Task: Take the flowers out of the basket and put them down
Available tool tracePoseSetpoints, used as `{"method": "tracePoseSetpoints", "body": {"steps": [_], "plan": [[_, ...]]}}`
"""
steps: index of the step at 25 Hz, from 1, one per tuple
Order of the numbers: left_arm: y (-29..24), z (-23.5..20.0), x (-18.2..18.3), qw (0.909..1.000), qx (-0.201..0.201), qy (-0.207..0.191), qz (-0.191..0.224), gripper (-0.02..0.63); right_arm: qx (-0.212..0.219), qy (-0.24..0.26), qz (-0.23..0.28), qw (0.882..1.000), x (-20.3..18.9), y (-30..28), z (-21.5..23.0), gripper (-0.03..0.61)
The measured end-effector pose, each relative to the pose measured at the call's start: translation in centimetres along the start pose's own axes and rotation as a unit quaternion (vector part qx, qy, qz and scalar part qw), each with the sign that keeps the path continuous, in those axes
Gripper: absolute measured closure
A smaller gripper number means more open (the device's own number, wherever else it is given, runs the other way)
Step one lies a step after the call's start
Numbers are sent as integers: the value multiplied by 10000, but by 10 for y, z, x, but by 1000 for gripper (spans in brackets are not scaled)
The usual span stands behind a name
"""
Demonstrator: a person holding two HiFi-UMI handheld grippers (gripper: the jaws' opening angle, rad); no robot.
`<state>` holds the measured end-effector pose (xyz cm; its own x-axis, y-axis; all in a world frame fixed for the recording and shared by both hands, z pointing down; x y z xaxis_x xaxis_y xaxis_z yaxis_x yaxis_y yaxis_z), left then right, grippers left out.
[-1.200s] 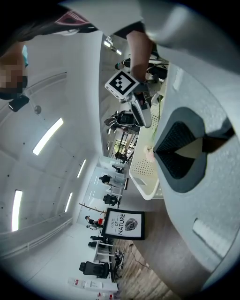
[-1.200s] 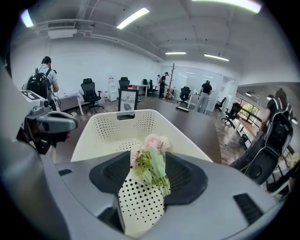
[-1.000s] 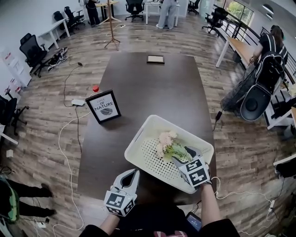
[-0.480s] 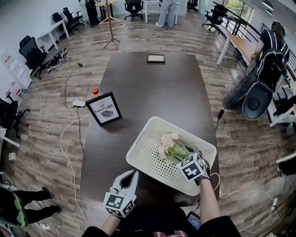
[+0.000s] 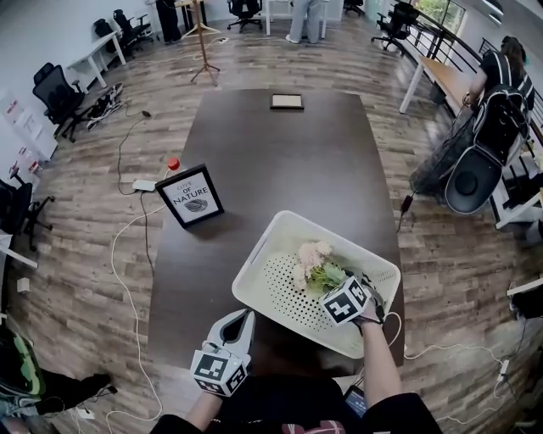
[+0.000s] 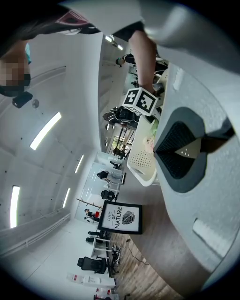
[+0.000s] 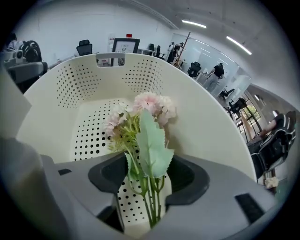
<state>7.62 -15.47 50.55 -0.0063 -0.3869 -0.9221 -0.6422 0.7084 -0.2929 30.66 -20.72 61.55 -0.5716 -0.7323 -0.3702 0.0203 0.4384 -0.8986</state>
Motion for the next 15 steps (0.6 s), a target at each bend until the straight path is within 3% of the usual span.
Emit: {"method": "tracePoseSetpoints", "body": {"steps": [7,15], "plan": [[0,3,-7,9999,4,-27,-111,606,85,376,-548,9978,-9,-13,-3,301],[1,-5,-8,9998,64,-100,-141,606,-5,623,-1032,9927,-19,-23,-4,385]]}}
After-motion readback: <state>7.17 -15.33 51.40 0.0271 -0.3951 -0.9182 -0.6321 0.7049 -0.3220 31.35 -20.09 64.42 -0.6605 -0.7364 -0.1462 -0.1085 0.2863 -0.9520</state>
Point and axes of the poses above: the fingertips, and each gripper's own axes: y backward along the fingers, z to its right, x out of its top, the point moved 1 cm from there along y, backward along the fingers, and after that the axes turned 1 degree about x, right-handed, at the moved point
